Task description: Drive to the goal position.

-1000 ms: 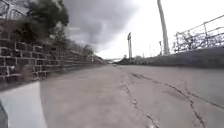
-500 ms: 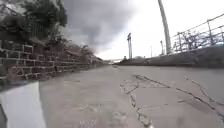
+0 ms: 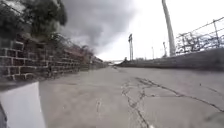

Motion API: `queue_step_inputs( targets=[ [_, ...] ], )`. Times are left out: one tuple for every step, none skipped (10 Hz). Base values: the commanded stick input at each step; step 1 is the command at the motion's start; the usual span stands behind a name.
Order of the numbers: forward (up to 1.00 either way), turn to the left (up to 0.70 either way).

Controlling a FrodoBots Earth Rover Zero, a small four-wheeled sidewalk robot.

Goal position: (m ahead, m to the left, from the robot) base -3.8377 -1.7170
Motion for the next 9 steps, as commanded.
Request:
queue_step_inputs(
  targets=[
    [1.0, 0.0],
    [1.0, 0.0],
    [1.0, 0.0],
    [1.0, 0.0],
    [1.0, 0.0],
    [1.0, 0.0],
    [1.0, 0.0],
    [1.0, 0.0],
    [1.0, 0.0]
  ],
)
